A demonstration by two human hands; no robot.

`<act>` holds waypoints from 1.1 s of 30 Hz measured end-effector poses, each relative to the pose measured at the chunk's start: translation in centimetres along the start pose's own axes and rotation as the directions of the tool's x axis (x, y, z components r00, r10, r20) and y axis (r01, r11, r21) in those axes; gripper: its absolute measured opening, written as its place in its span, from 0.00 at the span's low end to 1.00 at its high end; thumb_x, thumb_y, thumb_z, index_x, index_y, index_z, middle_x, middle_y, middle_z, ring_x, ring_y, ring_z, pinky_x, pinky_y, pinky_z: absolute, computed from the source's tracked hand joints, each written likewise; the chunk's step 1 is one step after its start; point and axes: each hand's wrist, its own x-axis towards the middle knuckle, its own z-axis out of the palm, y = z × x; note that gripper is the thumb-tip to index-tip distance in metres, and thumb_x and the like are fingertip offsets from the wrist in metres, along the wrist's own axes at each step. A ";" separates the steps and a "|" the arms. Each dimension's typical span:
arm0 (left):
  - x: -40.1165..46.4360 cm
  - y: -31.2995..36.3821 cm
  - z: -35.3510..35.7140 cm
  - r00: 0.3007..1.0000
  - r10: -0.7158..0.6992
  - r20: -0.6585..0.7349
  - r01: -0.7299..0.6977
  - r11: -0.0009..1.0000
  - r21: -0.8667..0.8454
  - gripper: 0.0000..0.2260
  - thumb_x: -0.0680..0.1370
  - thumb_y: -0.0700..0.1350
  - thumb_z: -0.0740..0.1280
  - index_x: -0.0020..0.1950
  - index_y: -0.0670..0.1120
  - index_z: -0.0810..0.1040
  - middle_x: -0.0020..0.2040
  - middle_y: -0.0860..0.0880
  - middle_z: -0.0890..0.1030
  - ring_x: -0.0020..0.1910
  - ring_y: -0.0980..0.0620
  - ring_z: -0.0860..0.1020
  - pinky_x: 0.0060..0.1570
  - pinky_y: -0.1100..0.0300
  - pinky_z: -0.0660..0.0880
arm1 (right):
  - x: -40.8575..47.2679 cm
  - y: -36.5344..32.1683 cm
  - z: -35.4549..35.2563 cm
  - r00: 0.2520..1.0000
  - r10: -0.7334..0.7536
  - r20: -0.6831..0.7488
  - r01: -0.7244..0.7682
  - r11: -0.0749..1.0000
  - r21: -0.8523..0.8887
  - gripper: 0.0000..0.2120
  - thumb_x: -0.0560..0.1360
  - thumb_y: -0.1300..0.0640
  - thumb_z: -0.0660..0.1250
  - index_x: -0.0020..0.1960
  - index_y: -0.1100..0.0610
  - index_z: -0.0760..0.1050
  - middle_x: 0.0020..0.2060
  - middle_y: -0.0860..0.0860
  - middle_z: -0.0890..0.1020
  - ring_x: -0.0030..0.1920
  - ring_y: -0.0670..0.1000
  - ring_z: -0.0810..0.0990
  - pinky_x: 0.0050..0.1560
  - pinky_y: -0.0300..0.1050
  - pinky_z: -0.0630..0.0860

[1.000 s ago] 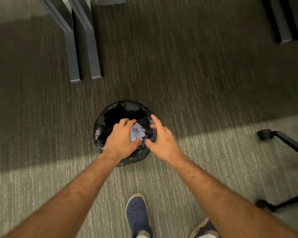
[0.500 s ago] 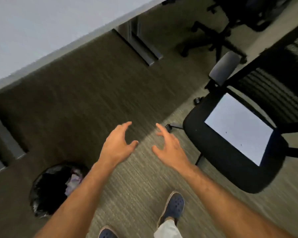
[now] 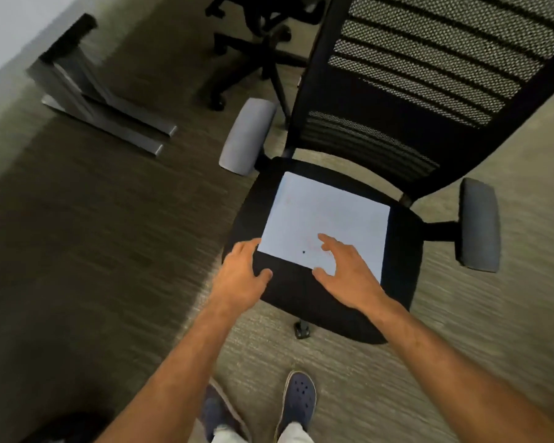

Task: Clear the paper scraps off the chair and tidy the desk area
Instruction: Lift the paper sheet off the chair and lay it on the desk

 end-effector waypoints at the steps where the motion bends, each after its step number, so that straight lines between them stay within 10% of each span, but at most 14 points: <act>1: 1.4 0.3 0.8 1.000 -0.008 0.022 0.008 1.000 0.018 0.30 0.77 0.48 0.72 0.77 0.52 0.64 0.75 0.51 0.67 0.71 0.48 0.70 0.69 0.48 0.71 | 0.5 1.5 -0.4 1.000 0.018 -0.009 -0.018 1.000 0.001 0.33 0.79 0.48 0.66 0.79 0.44 0.55 0.74 0.49 0.68 0.73 0.51 0.66 0.73 0.49 0.64; 20: 14.1 -1.3 8.3 0.990 -0.055 0.132 0.021 0.969 0.247 0.31 0.78 0.48 0.70 0.77 0.48 0.59 0.72 0.45 0.66 0.66 0.43 0.72 0.62 0.44 0.76 | 6.6 14.7 2.4 0.853 0.485 -0.191 -0.480 0.874 0.072 0.31 0.79 0.49 0.66 0.78 0.52 0.59 0.75 0.51 0.61 0.71 0.57 0.64 0.64 0.54 0.73; 33: 13.9 -0.9 8.5 0.997 -0.074 0.030 0.066 0.977 0.204 0.34 0.77 0.38 0.70 0.78 0.47 0.57 0.67 0.43 0.71 0.66 0.43 0.71 0.65 0.45 0.73 | 7.2 15.8 3.7 0.766 0.588 -0.261 -0.542 0.808 0.230 0.31 0.76 0.54 0.70 0.75 0.53 0.61 0.68 0.57 0.71 0.66 0.62 0.69 0.63 0.60 0.73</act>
